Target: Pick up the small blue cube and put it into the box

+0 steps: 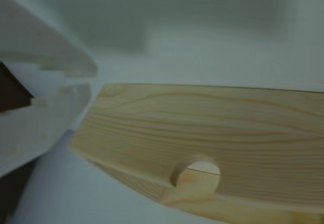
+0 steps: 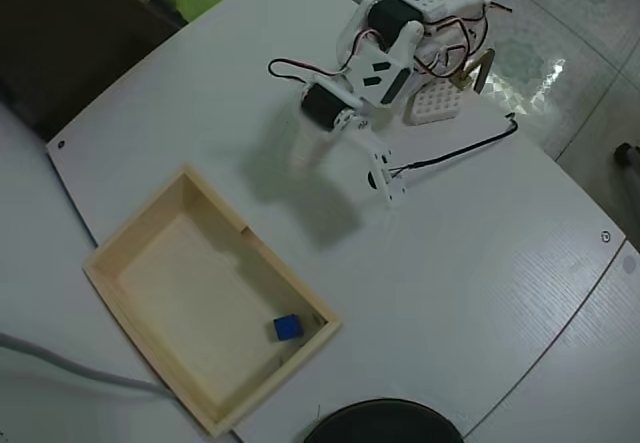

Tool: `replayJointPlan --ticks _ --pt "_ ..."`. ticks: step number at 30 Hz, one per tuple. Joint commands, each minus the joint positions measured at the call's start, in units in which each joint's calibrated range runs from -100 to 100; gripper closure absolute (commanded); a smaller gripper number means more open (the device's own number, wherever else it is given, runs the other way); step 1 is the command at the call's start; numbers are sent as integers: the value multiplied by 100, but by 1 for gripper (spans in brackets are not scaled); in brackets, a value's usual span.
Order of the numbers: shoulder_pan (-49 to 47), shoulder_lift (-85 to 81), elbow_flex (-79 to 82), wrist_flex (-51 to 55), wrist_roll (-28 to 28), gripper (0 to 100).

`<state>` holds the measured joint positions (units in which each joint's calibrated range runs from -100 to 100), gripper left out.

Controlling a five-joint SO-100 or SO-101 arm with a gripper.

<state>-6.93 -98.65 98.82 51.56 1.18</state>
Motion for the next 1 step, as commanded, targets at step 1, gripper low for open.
replayJointPlan --ticks 1 --pt "26 -42 100 10 9 99"
